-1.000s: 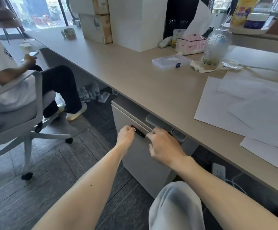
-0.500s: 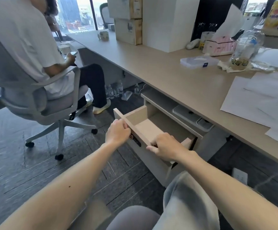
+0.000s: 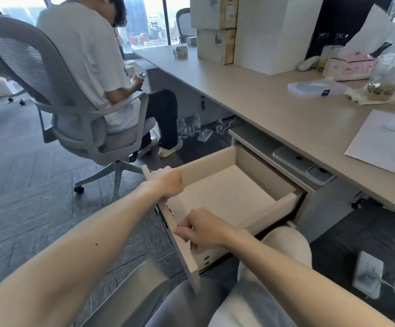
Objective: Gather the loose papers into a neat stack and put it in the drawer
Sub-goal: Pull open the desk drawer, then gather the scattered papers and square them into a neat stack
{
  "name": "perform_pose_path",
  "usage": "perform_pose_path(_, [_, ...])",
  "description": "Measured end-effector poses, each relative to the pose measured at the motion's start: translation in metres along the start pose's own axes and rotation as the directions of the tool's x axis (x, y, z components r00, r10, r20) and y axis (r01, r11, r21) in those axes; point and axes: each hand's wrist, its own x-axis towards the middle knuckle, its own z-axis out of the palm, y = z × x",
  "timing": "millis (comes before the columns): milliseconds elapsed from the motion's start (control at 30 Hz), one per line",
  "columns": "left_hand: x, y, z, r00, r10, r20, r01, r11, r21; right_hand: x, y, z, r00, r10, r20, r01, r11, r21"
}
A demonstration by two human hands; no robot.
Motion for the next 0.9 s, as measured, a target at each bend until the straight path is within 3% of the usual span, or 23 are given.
perform_pose_path(100, [-0.003, -0.008, -0.003, 0.998, -0.052, 0.045, 0.054, 0.997, -0.047, 0.004, -0.003, 0.002, 1.0, -0.006, 0.031, 0.006, 1.0, -0.025])
perform_pose_path(200, [-0.002, -0.002, -0.013, 0.999, -0.017, 0.034, 0.02, 0.996, -0.082, -0.001, -0.005, -0.006, 0.999, 0.0, 0.044, 0.001, 1.0, -0.016])
perform_pose_path(333, [0.006, 0.03, -0.037, 0.979, 0.086, -0.184, -0.11, 0.986, -0.124, -0.017, -0.009, -0.039, 0.992, -0.002, -0.129, -0.006, 0.998, -0.064])
perform_pose_path(467, [0.013, 0.091, -0.068, 0.923, 0.193, -0.334, -0.27, 0.942, -0.201, -0.051, 0.004, -0.099, 0.933, 0.001, -0.359, -0.083, 0.973, -0.214])
perform_pose_path(767, [0.024, 0.268, -0.12, 0.767, 0.441, -0.465, -0.585, 0.78, -0.224, -0.208, 0.054, -0.223, 0.685, 0.119, -0.719, -0.366, 0.909, -0.198])
perform_pose_path(900, [0.024, 0.349, -0.127, 0.756, 0.541, -0.368, -0.644, 0.714, -0.273, -0.285, 0.09, -0.253, 0.532, 0.263, -0.805, -0.527, 0.847, -0.073])
